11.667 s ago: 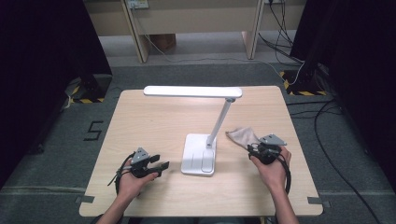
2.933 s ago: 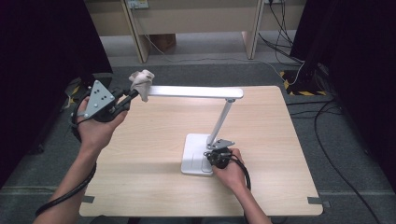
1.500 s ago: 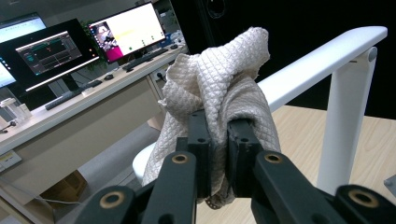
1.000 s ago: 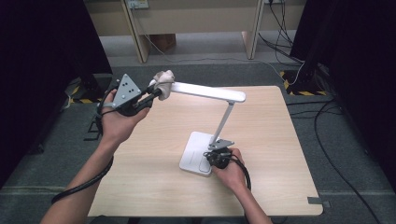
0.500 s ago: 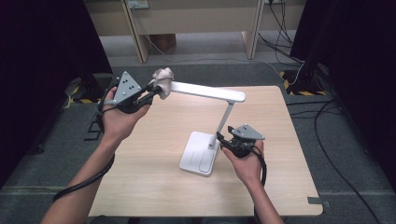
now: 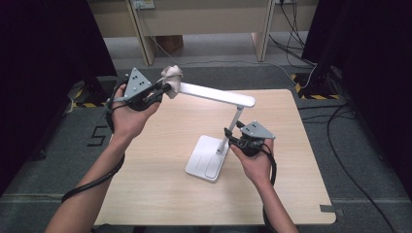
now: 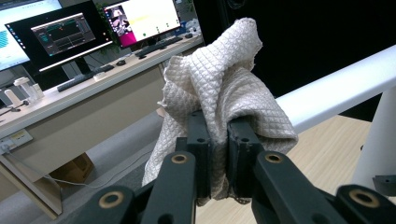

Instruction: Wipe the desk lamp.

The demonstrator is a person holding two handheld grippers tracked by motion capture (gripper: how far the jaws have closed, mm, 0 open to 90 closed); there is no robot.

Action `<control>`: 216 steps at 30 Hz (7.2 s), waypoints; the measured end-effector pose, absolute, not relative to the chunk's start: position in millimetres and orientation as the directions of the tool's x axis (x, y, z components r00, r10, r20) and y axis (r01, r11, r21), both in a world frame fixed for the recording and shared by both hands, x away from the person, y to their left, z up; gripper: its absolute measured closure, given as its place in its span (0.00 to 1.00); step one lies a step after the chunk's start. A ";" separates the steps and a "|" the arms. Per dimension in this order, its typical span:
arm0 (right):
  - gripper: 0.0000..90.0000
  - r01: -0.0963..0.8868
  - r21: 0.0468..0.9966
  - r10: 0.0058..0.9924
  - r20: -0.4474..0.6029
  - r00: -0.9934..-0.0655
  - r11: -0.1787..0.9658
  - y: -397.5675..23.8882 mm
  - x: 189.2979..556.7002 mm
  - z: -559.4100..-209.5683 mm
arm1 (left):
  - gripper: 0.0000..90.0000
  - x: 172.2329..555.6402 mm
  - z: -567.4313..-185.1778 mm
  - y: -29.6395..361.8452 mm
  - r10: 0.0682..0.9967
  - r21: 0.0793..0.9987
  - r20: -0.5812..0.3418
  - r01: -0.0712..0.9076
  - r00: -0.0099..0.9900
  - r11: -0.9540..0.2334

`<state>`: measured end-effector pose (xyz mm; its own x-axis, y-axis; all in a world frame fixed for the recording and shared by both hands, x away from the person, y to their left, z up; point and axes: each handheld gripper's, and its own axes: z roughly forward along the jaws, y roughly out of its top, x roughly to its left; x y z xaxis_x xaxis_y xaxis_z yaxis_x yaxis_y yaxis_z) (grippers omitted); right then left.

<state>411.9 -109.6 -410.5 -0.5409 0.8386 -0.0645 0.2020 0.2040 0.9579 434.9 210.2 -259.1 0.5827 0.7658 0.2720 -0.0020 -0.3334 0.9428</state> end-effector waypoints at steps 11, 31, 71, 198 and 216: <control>0.59 0.192 0.956 0.823 -0.076 -0.563 0.220 -108.9 415.6 -408.7 | 0.90 435.7 -256.8 203.1 0.752 0.938 0.278 -0.002 0.598 -0.346; 0.60 0.207 0.954 0.810 -0.059 -0.583 0.219 -112.4 421.7 -407.3 | 0.89 437.9 -253.2 192.5 0.747 0.930 0.280 0.023 0.603 -0.367; 0.61 0.213 0.951 0.801 -0.056 -0.596 0.225 -111.1 425.5 -406.0 | 0.90 439.2 -252.4 161.4 0.729 0.928 0.273 0.029 0.628 -0.373; 0.63 0.215 0.949 0.828 -0.073 -0.556 0.229 -102.3 420.0 -410.4 | 0.90 423.7 -253.0 22.1 0.570 0.918 0.280 -0.041 0.773 -0.395; 0.63 0.216 0.948 0.831 -0.080 -0.550 0.235 -100.4 419.6 -410.4 | 0.90 421.7 -252.5 12.3 0.545 0.914 0.282 -0.049 0.790 -0.402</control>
